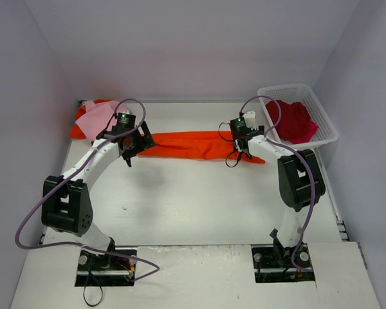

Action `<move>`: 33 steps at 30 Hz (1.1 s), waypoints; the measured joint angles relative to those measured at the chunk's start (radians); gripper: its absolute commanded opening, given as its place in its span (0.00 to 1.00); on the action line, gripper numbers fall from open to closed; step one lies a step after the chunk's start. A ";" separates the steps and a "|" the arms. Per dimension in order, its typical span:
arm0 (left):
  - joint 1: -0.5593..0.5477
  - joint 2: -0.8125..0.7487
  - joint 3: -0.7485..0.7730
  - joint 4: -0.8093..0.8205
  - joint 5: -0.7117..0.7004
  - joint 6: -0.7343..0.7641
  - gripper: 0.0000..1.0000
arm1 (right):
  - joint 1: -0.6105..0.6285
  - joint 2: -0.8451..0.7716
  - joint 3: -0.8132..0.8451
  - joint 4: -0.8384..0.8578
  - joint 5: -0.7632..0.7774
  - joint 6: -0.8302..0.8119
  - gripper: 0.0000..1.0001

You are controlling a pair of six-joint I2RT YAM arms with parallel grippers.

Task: Fold and stack the t-shirts
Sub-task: Fold the other side of the tshirt into a rectangle

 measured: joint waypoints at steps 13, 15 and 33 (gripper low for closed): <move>0.001 0.035 0.000 0.006 0.001 0.006 0.79 | -0.005 -0.027 0.002 0.012 -0.046 -0.006 0.72; 0.001 0.036 0.000 0.009 0.001 0.005 0.79 | -0.005 -0.055 0.001 0.012 -0.048 -0.008 0.72; 0.001 0.040 0.000 0.027 0.001 0.006 0.79 | -0.051 -0.010 0.068 0.016 -0.046 -0.033 0.72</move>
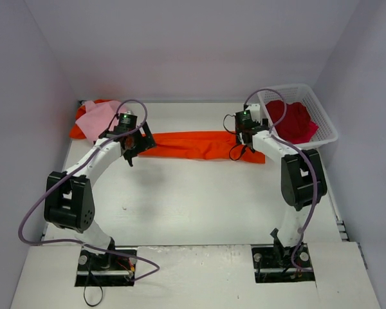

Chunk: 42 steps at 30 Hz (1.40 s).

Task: Fold and stack the t-shirts
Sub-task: Fold the other side of the tshirt into a rectangle

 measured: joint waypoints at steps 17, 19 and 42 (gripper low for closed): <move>0.000 0.082 0.000 0.031 0.000 0.000 0.79 | -0.087 0.139 0.002 0.112 -0.004 -0.039 0.72; 0.000 0.082 0.000 0.034 0.000 0.000 0.79 | -0.096 0.139 0.002 0.129 0.006 -0.053 0.72; -0.010 0.144 0.132 0.163 0.141 -0.042 0.79 | 0.113 -0.176 -0.045 0.118 0.003 -0.045 0.73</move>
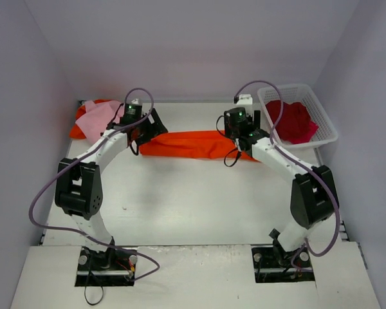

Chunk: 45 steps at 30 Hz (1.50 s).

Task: Fold and stack the t-shirts
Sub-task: Fold the other side of the tshirt into a rectangle

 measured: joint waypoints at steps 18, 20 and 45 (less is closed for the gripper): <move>-0.043 0.087 -0.010 0.107 0.074 -0.034 0.79 | -0.109 -0.025 -0.188 0.007 -0.124 0.111 0.73; -0.043 0.106 -0.009 0.120 0.074 -0.034 0.79 | -0.111 -0.025 -0.188 0.008 -0.127 0.110 0.73; -0.043 0.243 0.089 0.121 0.055 -0.039 0.79 | -0.138 -0.033 -0.214 0.023 -0.164 0.110 0.73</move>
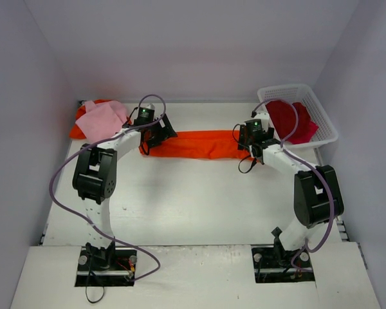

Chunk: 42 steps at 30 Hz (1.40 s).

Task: Fold and stack the t-shirts
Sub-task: Fold the other side of the tshirt into a rectangle, then rotate the tshirt 80 degrees

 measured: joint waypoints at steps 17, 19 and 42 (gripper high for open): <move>0.008 0.074 0.251 -0.096 -0.034 0.052 0.79 | 0.000 0.000 0.000 0.003 -0.003 0.008 0.73; 0.014 0.088 0.263 -0.099 -0.035 0.059 0.79 | 0.000 0.000 0.000 0.004 -0.003 0.008 0.73; 0.015 0.050 0.151 -0.068 -0.039 0.059 0.79 | -0.005 0.153 0.055 0.025 0.012 0.007 0.73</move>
